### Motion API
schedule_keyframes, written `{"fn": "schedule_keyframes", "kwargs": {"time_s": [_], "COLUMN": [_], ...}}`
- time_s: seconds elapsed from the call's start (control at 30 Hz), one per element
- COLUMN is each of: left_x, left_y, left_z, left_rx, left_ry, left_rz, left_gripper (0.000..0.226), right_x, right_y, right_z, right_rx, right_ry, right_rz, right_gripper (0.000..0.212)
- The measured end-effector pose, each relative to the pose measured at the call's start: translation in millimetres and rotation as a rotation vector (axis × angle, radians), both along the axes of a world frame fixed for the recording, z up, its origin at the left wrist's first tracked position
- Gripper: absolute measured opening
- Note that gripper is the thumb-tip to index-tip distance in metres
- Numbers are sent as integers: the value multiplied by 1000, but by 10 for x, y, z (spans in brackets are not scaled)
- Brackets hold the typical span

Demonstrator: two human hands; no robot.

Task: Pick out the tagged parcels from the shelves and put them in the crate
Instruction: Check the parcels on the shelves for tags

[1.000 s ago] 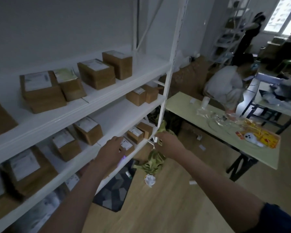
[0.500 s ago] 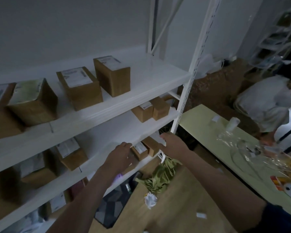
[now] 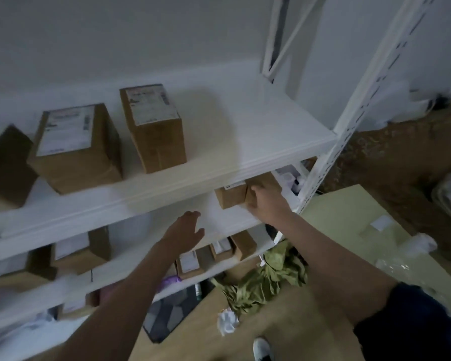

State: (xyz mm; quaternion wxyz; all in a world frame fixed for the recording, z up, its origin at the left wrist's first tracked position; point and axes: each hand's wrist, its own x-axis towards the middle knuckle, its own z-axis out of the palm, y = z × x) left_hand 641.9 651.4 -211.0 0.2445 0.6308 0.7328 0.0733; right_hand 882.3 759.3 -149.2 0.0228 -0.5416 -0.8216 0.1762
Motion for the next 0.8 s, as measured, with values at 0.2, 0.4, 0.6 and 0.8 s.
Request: {"fn": "schedule_keyframes", "kwargs": {"time_s": [0.2,0.4,0.6,0.8], "left_x": [265,437,470,637], "left_y": [419,736,1023,1187], "left_z": [-122,-198,-354,-374], "left_rx": [-20,3,-73,17], "left_ry": [1,-25,-84,-114], "left_rz": [180,315,347,402], "left_gripper": [62,57,51,23], "right_x": [-40,-13,-130,-262], "right_y": [613,916,1169,1133], "right_z": [-251,-412,-626,-783], "right_rx": [8,-5,-117,-67], "right_ry": [-12,18,73,95], "right_rz": [174,230,305,326], "right_gripper": [44,21,30,31]}}
